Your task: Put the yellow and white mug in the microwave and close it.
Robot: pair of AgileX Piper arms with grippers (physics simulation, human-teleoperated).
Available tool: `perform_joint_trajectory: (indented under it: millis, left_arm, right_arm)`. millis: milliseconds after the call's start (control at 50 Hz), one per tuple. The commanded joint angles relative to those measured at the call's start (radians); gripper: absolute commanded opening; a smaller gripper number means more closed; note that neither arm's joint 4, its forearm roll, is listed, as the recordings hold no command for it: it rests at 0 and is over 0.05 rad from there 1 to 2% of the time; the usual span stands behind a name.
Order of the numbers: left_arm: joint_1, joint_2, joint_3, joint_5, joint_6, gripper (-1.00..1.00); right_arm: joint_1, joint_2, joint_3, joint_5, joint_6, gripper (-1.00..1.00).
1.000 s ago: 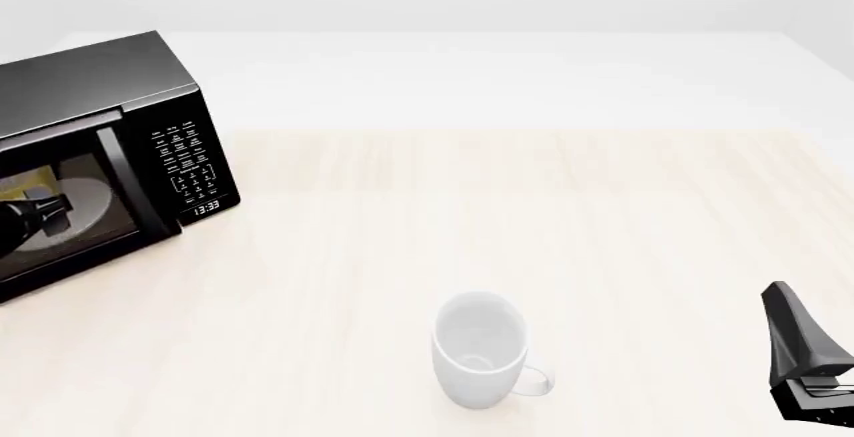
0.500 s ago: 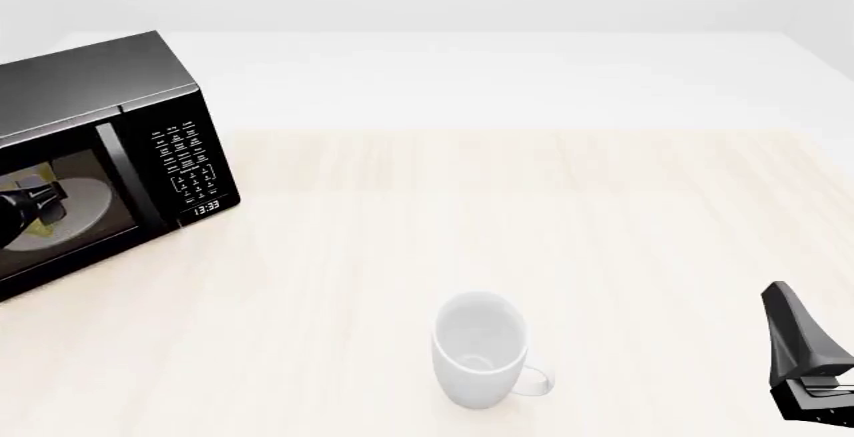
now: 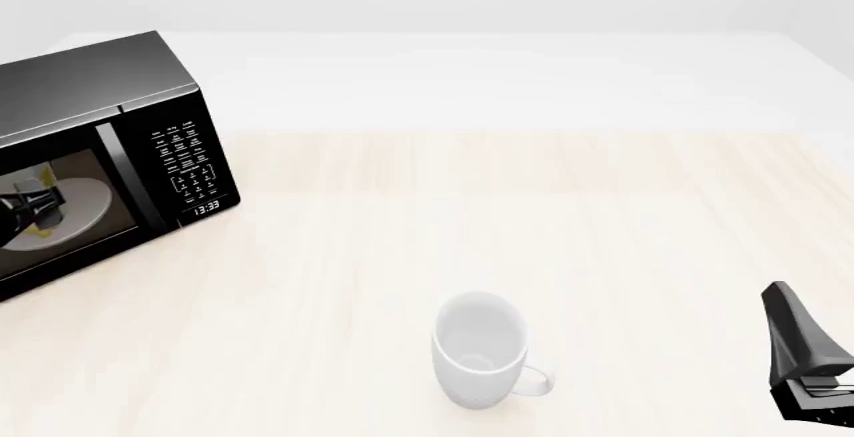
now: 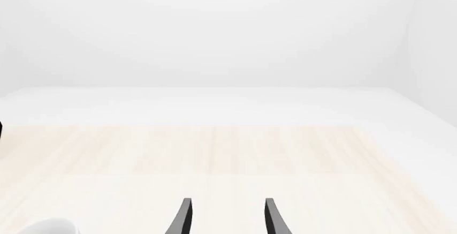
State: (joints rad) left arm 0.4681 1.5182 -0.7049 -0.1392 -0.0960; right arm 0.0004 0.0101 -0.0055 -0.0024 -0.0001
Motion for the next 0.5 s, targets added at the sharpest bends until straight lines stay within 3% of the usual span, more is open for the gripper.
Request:
perform_joint_trajectory:
  millis: [20, 500]
  left_arm:
    - [0.026, -0.030, 0.033, -0.007, -0.010, 1.00]
    - [0.070, -0.129, 0.080, -0.015, 0.016, 1.00]
  right_arm:
    - [0.000, -0.002, 0.001, 0.001, 0.000, 1.00]
    - [0.000, -0.002, 0.001, 0.001, 0.000, 1.00]
